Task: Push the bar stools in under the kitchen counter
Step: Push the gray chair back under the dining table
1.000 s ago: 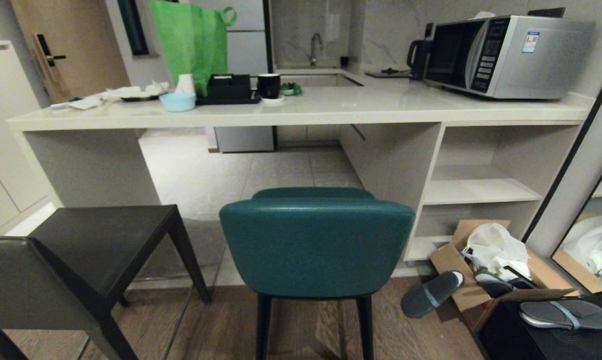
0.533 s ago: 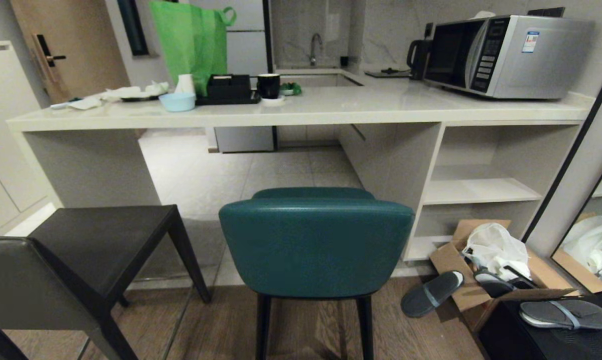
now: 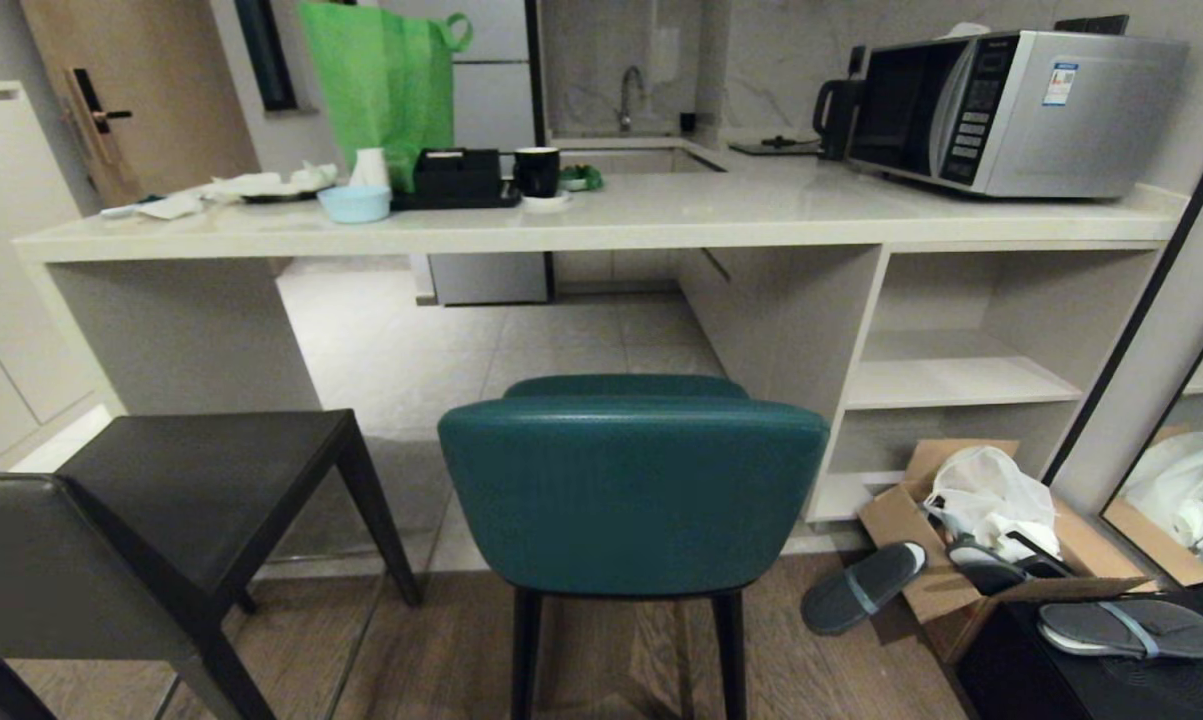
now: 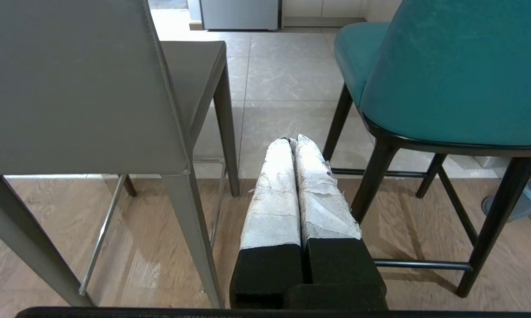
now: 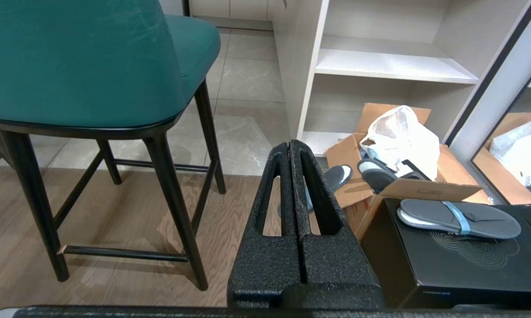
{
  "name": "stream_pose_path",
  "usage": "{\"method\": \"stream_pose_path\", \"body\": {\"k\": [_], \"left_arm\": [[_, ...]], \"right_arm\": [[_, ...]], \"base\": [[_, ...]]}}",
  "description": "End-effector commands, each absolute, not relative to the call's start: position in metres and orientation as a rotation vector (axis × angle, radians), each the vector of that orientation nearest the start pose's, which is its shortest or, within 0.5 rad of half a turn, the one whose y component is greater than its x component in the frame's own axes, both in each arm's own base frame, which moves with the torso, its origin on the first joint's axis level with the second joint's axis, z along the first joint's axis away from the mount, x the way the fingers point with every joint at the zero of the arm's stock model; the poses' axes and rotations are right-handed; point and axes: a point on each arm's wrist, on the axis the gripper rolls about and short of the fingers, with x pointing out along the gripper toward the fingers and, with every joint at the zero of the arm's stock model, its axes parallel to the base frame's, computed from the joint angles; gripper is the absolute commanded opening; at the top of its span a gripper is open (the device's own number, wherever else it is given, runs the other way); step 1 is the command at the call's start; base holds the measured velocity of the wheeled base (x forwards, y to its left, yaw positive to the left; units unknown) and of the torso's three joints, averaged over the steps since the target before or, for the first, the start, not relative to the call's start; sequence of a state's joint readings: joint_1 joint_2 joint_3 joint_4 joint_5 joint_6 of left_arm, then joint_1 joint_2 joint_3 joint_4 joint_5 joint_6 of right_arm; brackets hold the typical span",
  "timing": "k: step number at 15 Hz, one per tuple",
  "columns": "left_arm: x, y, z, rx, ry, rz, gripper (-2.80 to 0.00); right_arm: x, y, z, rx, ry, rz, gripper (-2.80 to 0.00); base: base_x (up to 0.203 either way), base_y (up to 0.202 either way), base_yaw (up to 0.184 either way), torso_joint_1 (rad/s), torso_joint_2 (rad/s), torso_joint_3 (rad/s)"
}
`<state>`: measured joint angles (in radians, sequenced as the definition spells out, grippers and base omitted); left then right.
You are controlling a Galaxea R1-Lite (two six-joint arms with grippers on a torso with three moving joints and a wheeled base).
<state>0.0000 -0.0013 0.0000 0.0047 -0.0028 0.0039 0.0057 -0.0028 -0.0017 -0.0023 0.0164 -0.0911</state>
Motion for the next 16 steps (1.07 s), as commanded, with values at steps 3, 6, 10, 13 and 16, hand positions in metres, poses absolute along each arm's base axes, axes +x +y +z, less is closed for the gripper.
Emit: {"method": "stream_pose_path", "body": {"k": [3,6,10,13,16], "left_arm": [[-0.0223,-0.0001,0.0738,0.005,0.011,-0.003,-2.80],[-0.0223,-0.0001,0.0738,0.003,0.011,-0.002,-2.80],[-0.0223,-0.0001,0.0738,0.003,0.011,-0.003,-2.80],[-0.0223,-0.0001,0.0738,0.003,0.011,-0.003,-2.80],[-0.0223,0.0000,0.0738,0.002,0.011,-0.005,-2.80]], "right_arm": [[-0.0228,0.0002,0.0764,-0.084,-0.006,0.023,-2.80],[-0.0229,0.0002,0.0764,-0.089,-0.007,0.023,-2.80],[-0.0229,0.0002,0.0762,-0.087,-0.006,0.023,-2.80],[-0.0229,0.0002,0.0764,-0.087,-0.007,0.023,-2.80],[-0.0229,0.0002,0.0764,-0.088,-0.006,0.023,-2.80]], "base": [[0.000,0.000,0.000,0.000,0.00,0.000],[0.000,0.000,0.000,0.000,0.00,0.000],[0.000,0.000,0.000,0.000,0.00,0.000],[0.000,0.000,0.000,0.000,0.00,0.000],[0.000,0.000,0.000,0.000,0.00,0.000]]}}
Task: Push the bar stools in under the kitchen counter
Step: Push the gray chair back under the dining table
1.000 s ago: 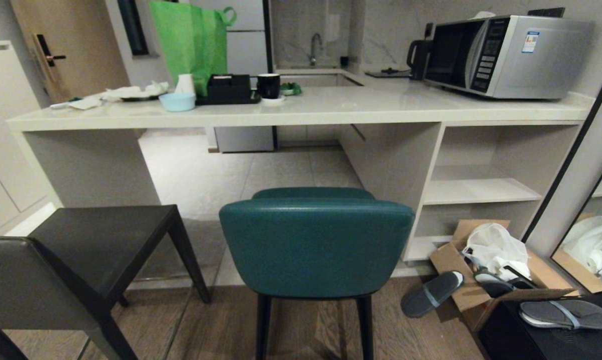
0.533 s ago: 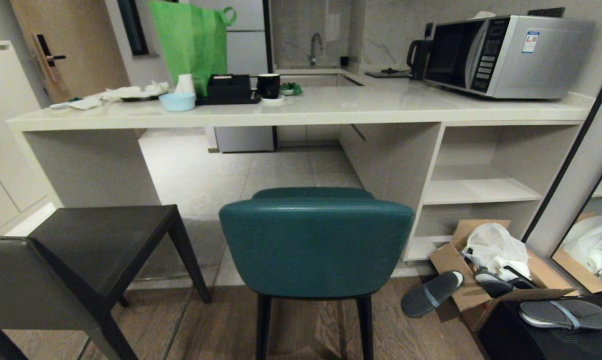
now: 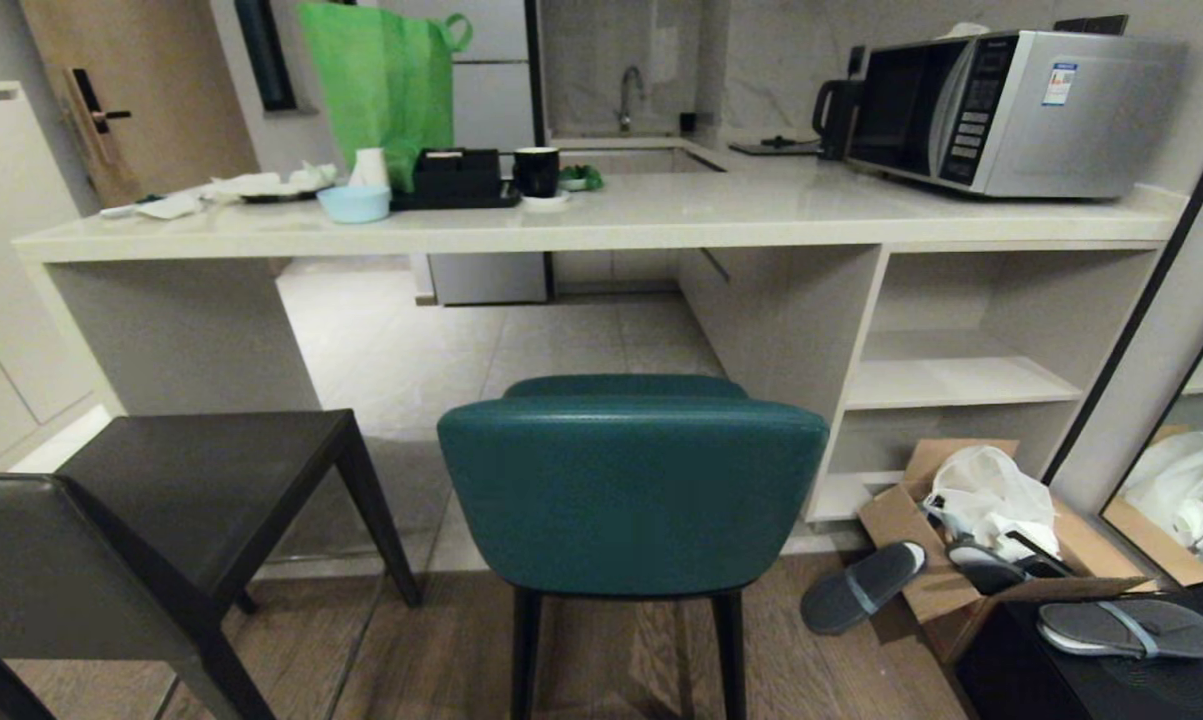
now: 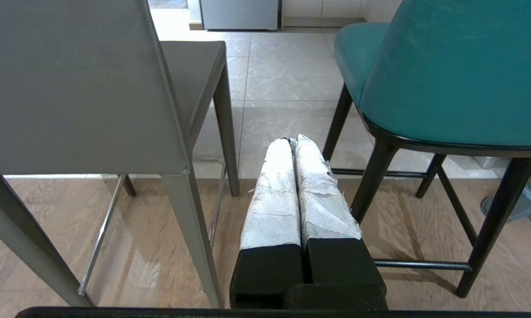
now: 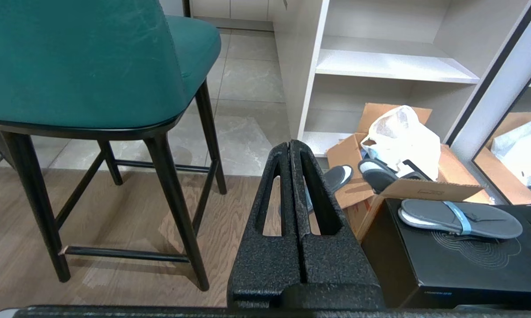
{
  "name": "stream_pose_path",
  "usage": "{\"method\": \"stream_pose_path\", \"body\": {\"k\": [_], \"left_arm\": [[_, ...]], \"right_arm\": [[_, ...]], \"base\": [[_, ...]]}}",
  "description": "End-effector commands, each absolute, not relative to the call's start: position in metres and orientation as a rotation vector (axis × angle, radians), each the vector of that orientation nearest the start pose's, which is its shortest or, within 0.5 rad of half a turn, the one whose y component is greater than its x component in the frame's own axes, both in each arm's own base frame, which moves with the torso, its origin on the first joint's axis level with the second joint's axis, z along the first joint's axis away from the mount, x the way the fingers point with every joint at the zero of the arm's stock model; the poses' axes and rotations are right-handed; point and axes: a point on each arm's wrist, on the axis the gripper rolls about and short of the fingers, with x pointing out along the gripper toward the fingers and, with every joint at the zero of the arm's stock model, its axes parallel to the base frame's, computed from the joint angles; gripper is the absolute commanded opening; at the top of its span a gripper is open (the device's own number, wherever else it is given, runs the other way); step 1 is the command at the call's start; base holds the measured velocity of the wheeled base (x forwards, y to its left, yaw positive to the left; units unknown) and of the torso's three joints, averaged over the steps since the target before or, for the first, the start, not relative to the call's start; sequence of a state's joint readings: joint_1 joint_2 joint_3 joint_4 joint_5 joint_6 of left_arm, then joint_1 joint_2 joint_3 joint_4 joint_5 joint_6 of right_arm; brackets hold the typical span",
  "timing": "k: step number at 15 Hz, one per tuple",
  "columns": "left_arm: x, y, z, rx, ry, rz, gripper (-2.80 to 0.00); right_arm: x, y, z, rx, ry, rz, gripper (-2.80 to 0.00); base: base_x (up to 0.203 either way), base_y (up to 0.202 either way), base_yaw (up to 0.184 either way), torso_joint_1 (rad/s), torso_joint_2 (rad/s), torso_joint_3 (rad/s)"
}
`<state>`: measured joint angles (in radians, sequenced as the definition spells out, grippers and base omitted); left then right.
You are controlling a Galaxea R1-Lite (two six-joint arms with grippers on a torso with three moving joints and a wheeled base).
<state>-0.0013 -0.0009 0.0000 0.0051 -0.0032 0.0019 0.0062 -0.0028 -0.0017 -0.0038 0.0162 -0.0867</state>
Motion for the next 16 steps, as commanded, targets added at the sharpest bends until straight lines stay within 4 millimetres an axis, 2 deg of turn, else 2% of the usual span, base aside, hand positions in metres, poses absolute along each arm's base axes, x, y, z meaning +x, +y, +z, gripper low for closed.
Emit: {"method": "stream_pose_path", "body": {"k": [1,4,16], "left_arm": [[-0.0223,0.0000,0.0738,0.000,0.011,-0.003,-2.80],[-0.0223,0.0000,0.0738,0.000,0.011,-0.004,-2.80],[-0.0223,0.0000,0.0738,0.000,0.011,-0.003,-2.80]], "right_arm": [[-0.0229,0.0002,0.0764,-0.087,-0.007,0.023,-2.80],[-0.0229,0.0002,0.0764,-0.089,-0.007,0.023,-2.80],[-0.0228,0.0002,0.0764,-0.086,-0.006,0.023,-2.80]], "base": [[0.000,0.000,0.000,0.000,0.00,0.000],[0.004,0.071,0.000,0.002,0.00,0.002],[0.000,0.197,-0.001,0.001,0.00,0.003]]}}
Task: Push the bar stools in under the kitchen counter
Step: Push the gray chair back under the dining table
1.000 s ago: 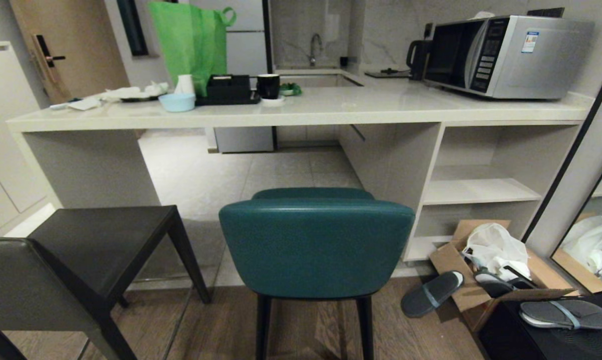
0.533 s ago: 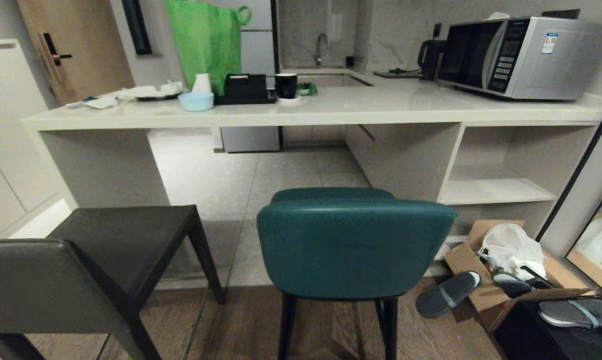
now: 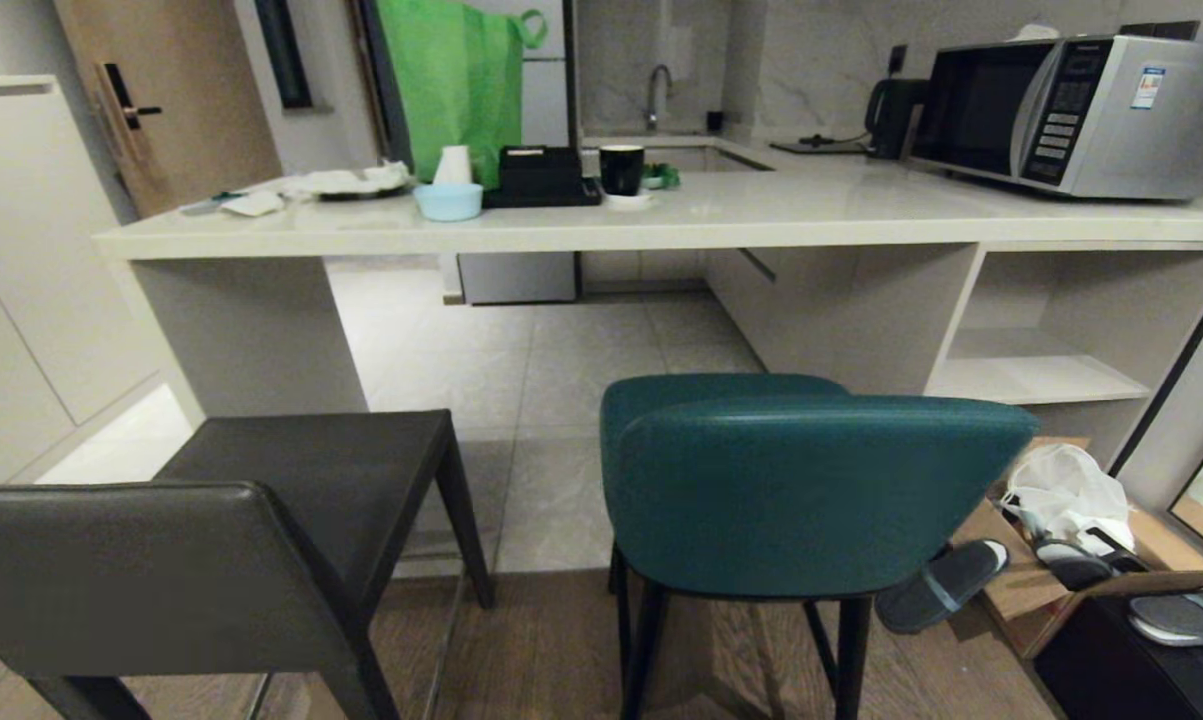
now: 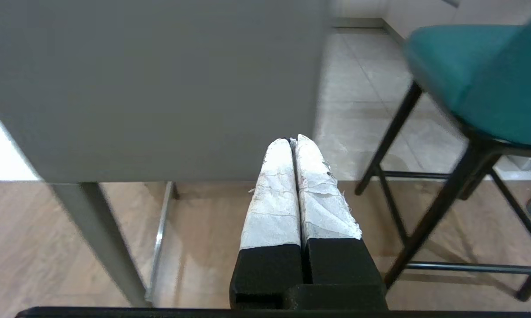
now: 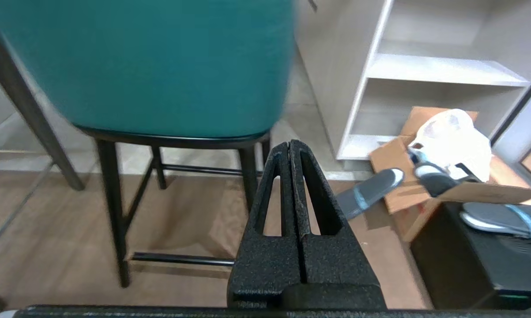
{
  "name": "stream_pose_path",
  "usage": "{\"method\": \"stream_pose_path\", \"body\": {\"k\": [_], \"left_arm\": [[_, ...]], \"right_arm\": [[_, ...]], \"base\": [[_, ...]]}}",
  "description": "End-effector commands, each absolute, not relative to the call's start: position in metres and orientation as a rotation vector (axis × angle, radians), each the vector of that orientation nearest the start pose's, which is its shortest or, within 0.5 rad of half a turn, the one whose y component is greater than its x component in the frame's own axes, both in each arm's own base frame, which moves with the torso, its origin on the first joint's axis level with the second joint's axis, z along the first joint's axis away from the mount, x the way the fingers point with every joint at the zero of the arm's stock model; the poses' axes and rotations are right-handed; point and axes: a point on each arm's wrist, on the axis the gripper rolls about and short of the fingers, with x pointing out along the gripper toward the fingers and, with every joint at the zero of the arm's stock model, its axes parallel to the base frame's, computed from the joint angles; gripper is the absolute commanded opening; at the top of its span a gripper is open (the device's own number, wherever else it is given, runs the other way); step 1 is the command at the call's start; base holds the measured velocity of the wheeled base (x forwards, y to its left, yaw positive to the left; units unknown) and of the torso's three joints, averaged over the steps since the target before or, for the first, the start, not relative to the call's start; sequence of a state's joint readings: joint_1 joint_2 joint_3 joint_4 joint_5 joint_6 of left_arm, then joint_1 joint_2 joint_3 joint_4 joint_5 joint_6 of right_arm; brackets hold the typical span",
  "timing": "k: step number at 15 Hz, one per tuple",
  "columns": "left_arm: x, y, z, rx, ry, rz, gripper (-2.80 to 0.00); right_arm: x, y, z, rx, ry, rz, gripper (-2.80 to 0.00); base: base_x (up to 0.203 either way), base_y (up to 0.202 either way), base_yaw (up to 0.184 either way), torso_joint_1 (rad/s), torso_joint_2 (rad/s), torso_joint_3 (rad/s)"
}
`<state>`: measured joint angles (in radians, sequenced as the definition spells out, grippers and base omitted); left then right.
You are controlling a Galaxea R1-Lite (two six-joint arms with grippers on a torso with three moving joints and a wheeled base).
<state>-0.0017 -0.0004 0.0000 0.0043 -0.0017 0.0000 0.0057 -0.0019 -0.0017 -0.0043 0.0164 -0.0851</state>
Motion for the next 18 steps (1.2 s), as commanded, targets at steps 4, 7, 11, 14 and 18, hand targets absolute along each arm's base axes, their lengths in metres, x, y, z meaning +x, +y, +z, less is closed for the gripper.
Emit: {"method": "stream_pose_path", "body": {"k": [4,7,11,14,18], "left_arm": [[-0.0223,0.0000,0.0738,0.000,0.011,-0.004,-2.80],[-0.0223,0.0000,0.0738,-0.002,0.011,-0.005,-2.80],[-0.0223,0.0000,0.0738,-0.001,0.011,-0.005,-2.80],[-0.0223,0.0000,0.0738,0.000,0.011,-0.004,-2.80],[-0.0223,0.0000,0.0738,0.000,0.011,-0.004,-2.80]], "right_arm": [[-0.0228,0.0002,0.0764,-0.084,-0.006,0.023,-2.80],[-0.0229,0.0002,0.0764,-0.085,-0.007,0.023,-2.80],[-0.0229,0.0002,0.0764,-0.084,-0.007,0.023,-2.80],[-0.0229,0.0002,0.0764,-0.084,-0.006,0.024,-2.80],[-0.0228,0.0002,0.0764,-0.084,-0.006,0.023,-2.80]], "base": [[0.000,0.195,-0.002,0.001,0.00,0.003],[0.000,0.198,0.000,0.002,0.00,0.004],[0.000,0.198,-0.003,0.002,0.00,0.002],[0.000,0.198,-0.001,0.005,0.00,0.000],[0.000,0.196,-0.001,0.002,0.00,0.003]]}}
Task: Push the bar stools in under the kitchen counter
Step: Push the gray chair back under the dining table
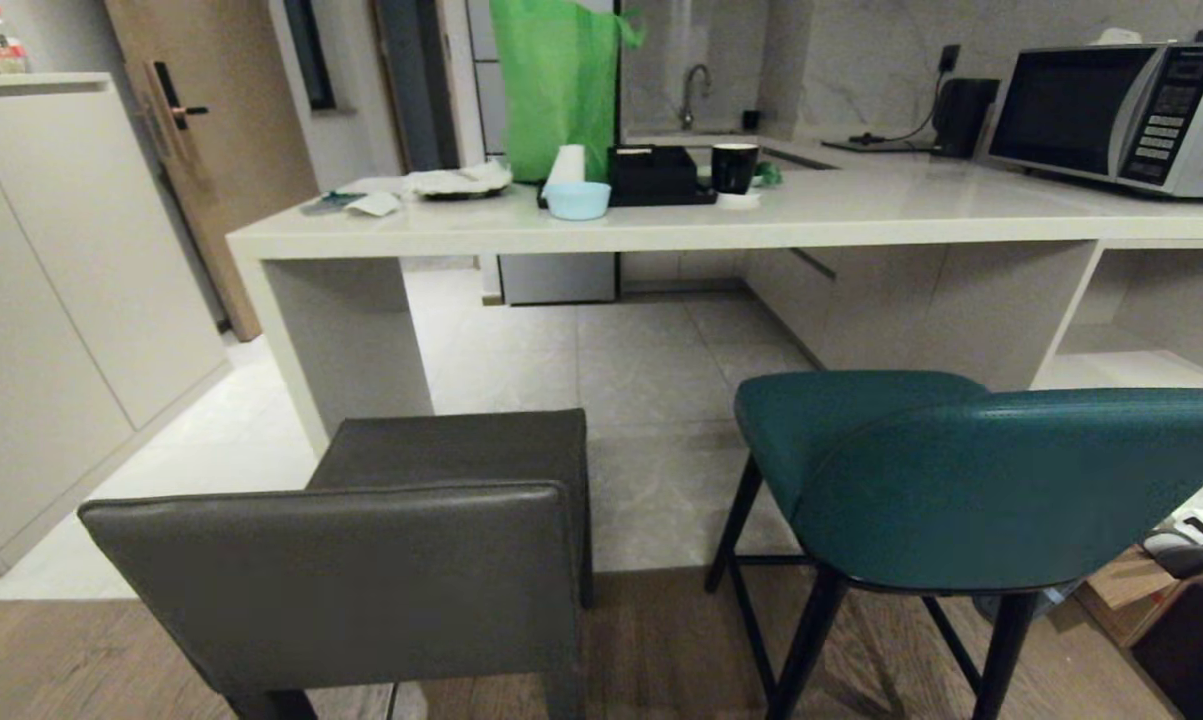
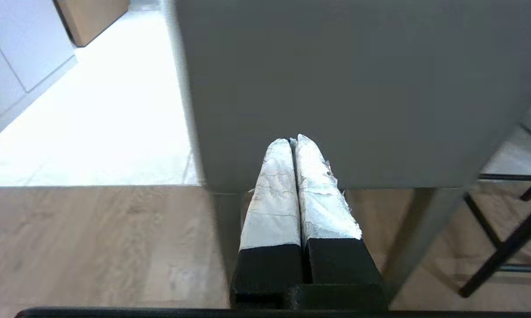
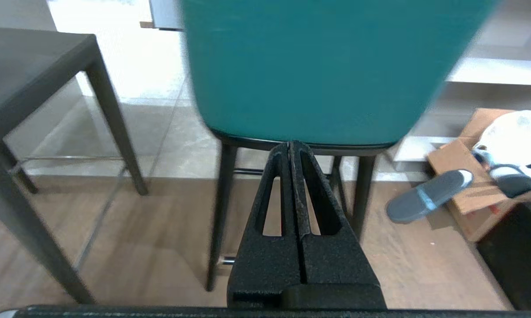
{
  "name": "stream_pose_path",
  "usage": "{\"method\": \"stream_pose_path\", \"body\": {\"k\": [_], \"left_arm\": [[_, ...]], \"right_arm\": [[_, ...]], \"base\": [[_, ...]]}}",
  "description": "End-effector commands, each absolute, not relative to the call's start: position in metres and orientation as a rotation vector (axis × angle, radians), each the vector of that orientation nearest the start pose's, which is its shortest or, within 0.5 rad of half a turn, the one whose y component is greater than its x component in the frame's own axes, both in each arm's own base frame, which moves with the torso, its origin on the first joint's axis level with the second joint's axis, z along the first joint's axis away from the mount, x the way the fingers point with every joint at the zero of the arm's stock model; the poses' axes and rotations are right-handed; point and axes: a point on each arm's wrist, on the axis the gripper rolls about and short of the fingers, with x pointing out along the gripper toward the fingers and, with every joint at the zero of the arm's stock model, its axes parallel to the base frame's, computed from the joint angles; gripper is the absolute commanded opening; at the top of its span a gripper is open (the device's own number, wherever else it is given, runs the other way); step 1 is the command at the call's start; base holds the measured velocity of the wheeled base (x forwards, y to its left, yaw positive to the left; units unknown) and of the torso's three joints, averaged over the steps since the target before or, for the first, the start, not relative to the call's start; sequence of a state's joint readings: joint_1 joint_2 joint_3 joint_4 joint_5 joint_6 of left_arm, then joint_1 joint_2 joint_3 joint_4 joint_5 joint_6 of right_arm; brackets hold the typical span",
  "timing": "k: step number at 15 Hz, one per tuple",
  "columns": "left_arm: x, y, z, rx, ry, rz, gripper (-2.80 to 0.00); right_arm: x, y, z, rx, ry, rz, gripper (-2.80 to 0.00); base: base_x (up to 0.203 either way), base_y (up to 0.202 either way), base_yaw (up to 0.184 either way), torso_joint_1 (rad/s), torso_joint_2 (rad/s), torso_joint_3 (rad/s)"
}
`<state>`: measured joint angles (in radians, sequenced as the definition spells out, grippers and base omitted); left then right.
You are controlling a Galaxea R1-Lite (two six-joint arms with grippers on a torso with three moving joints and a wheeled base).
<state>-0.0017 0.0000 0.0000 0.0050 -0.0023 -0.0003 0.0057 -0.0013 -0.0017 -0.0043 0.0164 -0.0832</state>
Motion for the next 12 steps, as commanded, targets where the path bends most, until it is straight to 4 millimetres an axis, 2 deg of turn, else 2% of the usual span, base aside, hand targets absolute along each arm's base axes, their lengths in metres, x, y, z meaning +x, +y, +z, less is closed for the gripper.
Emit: {"method": "stream_pose_path", "body": {"k": [1,12], "left_arm": [[-0.0223,0.0000,0.0738,-0.002,0.011,-0.005,-2.80],[-0.0223,0.0000,0.0738,0.000,0.011,-0.003,-2.80]], "right_arm": [[-0.0228,0.0002,0.0764,-0.084,-0.006,0.023,-2.80],[-0.0229,0.0002,0.0764,-0.086,-0.007,0.023,-2.80]], "base": [[0.000,0.200,-0.006,0.002,0.00,0.001],[0.000,0.196,-0.002,0.002,0.00,0.002]]}}
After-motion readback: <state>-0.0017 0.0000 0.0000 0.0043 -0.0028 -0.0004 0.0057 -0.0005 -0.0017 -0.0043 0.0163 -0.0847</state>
